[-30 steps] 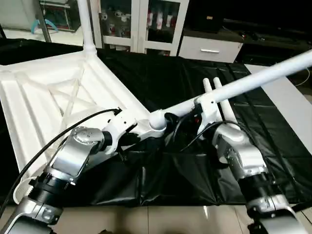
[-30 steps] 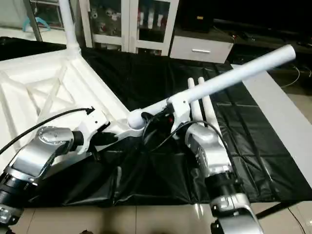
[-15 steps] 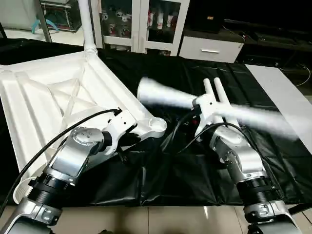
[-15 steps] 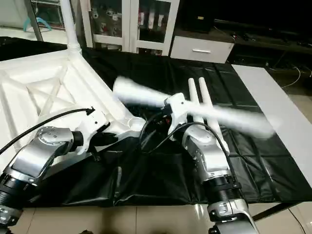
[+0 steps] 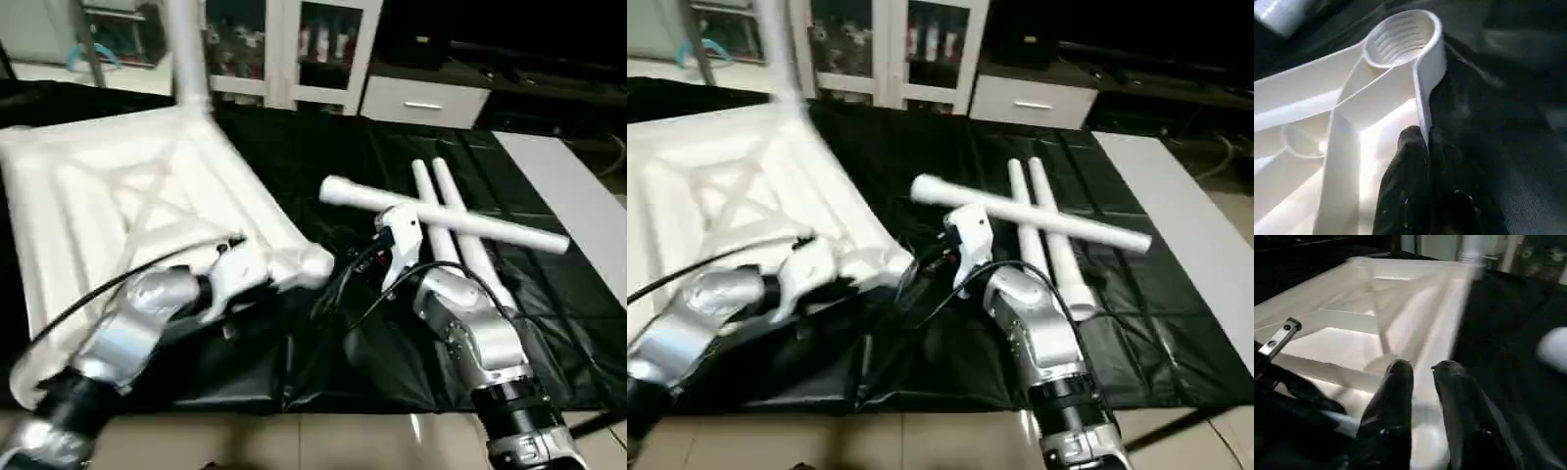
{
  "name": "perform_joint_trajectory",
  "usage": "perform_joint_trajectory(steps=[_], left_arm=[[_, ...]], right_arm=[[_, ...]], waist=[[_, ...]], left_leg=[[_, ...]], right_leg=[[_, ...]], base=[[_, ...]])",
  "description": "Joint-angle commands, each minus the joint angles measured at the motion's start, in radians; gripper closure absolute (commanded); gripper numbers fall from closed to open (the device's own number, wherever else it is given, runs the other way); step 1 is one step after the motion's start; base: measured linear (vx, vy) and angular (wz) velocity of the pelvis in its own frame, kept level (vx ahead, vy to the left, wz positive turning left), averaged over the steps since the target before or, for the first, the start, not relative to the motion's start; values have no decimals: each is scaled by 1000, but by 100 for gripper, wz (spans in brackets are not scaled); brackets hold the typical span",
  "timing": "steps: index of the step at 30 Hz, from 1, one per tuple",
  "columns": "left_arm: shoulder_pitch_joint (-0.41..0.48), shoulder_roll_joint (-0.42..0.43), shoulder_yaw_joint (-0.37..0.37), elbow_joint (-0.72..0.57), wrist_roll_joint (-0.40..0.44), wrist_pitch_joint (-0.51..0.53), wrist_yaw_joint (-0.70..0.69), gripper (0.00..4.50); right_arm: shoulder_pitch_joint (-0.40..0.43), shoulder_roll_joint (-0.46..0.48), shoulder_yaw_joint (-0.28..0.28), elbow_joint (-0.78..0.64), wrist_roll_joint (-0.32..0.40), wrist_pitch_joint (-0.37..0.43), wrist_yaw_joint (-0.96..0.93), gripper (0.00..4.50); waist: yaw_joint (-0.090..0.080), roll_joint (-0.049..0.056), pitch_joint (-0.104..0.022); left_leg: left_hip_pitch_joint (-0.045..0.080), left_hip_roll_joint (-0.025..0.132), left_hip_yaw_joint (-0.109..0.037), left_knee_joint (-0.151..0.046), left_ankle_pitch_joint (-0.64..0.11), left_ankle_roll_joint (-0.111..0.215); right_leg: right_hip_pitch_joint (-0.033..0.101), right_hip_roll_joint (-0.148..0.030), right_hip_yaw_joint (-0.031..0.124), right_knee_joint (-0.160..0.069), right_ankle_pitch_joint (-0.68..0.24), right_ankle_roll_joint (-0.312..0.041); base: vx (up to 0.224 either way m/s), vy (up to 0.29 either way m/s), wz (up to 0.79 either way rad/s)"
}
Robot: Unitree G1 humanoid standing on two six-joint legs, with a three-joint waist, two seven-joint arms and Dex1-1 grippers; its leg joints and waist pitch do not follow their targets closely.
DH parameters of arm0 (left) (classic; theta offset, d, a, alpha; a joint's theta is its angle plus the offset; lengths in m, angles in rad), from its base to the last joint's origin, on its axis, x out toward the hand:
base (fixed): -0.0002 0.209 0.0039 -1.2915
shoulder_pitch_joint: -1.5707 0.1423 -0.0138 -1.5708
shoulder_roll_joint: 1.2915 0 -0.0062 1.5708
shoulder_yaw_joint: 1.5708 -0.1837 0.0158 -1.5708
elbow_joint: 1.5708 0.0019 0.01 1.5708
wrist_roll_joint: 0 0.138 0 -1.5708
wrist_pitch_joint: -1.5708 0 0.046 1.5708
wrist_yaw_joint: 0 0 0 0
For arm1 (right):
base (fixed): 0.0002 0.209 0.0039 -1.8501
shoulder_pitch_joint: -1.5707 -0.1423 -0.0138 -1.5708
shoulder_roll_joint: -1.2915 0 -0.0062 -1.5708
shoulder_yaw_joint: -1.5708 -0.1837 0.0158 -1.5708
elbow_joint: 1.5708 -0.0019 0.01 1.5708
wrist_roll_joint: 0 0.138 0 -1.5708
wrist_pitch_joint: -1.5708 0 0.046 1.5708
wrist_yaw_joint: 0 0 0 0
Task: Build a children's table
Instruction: Pick table leg
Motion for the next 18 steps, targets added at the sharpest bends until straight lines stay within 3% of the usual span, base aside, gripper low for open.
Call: perform_joint_trajectory(steps=[1, 4, 6, 8, 9, 13, 18], left_arm=[[-10, -10, -95, 17, 59, -255, 0, 450], [-11, -6, -111, 31, 76, -332, 6, 450], [11, -15, -140, 45, 85, -506, 5, 450], [14, -19, -140, 53, 84, -538, 6, 450], [6, -32, -128, 93, 83, -602, 11, 450], [-28, -53, -124, 153, 86, -655, 26, 450], [-68, -69, -126, 217, 102, -739, 62, 450]], right_arm=[[9, 0, -11, -32, 4, 11, -21, 399], [12, 1, -13, -34, 5, 11, -24, 418], [26, 11, -9, -44, 5, 14, -34, 447], [31, 15, -6, -50, 4, 16, -38, 447], [38, 19, -4, -57, 2, 18, -44, 447], [40, 26, -6, -59, 0, 18, -56, 447], [39, 26, -7, -63, 0, 21, -64, 447]], waist=[[-9, 26, -59], [-3, 26, -59], [-1, 28, -60], [-1, 28, -62], [0, 27, -63], [-2, 28, -64], [-9, 30, -61]], left_leg=[[32, 34, -6, -83, -319, -45], [37, 37, -6, -87, -364, -66], [30, 36, -8, -88, -362, -74], [26, 36, -8, -89, -350, -77], [26, 35, -8, -87, -342, -77], [21, 33, -7, -86, -330, -76], [21, 32, -9, -82, -360, -72]], right_leg=[[27, -58, 49, -70, -322, -136], [24, -59, 51, -67, -322, -131], [29, -63, 52, -65, -322, -125], [32, -65, 52, -62, -304, -119], [33, -65, 52, -60, -297, -122], [36, -67, 54, -58, -301, -121], [30, -69, 56, -66, -379, -109]], base=[[0, 0, 0], [0, 0, 0], [0, 0, 0], [0, 0, 0], [0, 0, 0], [0, 0, 0], [0, 0, 0]])
